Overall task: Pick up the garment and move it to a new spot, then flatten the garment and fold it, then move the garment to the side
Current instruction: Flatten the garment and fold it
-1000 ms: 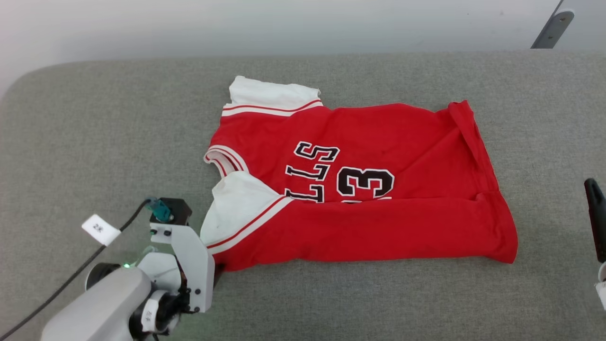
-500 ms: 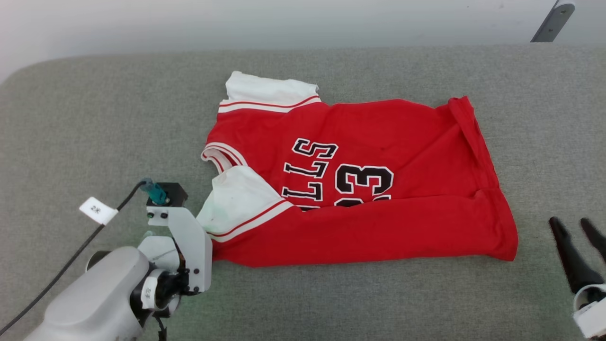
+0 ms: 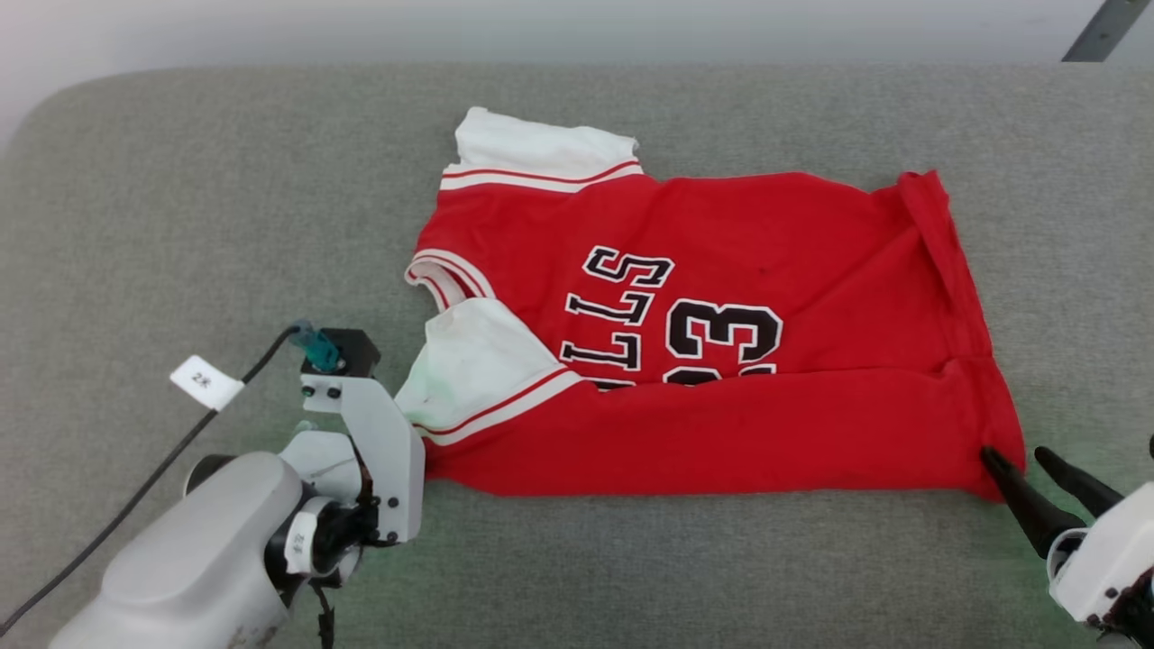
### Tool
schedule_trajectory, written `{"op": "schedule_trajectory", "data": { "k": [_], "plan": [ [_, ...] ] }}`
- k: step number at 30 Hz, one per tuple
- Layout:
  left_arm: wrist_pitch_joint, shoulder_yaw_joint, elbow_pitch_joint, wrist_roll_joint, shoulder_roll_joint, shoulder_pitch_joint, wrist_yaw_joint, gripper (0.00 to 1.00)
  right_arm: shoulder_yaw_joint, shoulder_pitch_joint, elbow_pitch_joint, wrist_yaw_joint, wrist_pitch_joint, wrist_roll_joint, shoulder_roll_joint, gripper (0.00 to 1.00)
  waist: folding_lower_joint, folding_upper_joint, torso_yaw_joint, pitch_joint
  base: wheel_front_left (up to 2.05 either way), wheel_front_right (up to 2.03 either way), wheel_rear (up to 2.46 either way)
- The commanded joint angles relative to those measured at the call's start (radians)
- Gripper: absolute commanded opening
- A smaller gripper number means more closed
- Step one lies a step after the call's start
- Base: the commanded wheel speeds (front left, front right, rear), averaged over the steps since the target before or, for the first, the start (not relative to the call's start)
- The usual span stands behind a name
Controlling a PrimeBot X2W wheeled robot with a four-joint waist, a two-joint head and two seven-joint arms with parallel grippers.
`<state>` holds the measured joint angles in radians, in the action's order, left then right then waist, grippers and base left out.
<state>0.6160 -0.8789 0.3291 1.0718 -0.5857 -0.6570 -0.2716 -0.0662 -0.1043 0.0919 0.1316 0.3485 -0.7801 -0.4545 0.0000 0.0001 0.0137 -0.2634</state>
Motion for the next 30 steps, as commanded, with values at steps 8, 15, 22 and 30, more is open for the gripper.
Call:
{"op": "schedule_trajectory", "data": {
  "k": [8, 15, 22, 30],
  "plan": [
    [0.004, -0.04, 0.025, -0.002, 0.047, 0.029, 0.023, 0.0, -0.055, -0.069, 0.115, -0.002, 0.142, 0.007, -0.005, 0.96, 0.0, -0.0001, 0.029, -0.004, 0.0, 0.0, 0.0],
    [0.004, -0.046, 0.037, 0.004, 0.054, 0.035, 0.033, 0.0, -0.071, -0.094, 0.136, -0.002, 0.199, -0.002, -0.018, 0.0, 0.0, -0.0001, 0.039, 0.009, 0.0, 0.0, 0.0],
    [0.032, -0.038, 0.01, 0.019, 0.023, 0.043, 0.023, 0.0, -0.045, -0.09, 0.1, -0.002, 0.205, 0.0, -0.048, 0.0, 0.0, -0.0001, 0.041, 0.035, 0.0, 0.0, 0.0],
    [0.099, -0.034, -0.147, 0.024, -0.065, 0.067, -0.057, 0.0, -0.002, -0.01, 0.0, -0.002, 0.287, -0.015, -0.096, 0.0, 0.0, -0.0001, 0.044, 0.067, 0.0, 0.0, 0.0]
  ]
}}
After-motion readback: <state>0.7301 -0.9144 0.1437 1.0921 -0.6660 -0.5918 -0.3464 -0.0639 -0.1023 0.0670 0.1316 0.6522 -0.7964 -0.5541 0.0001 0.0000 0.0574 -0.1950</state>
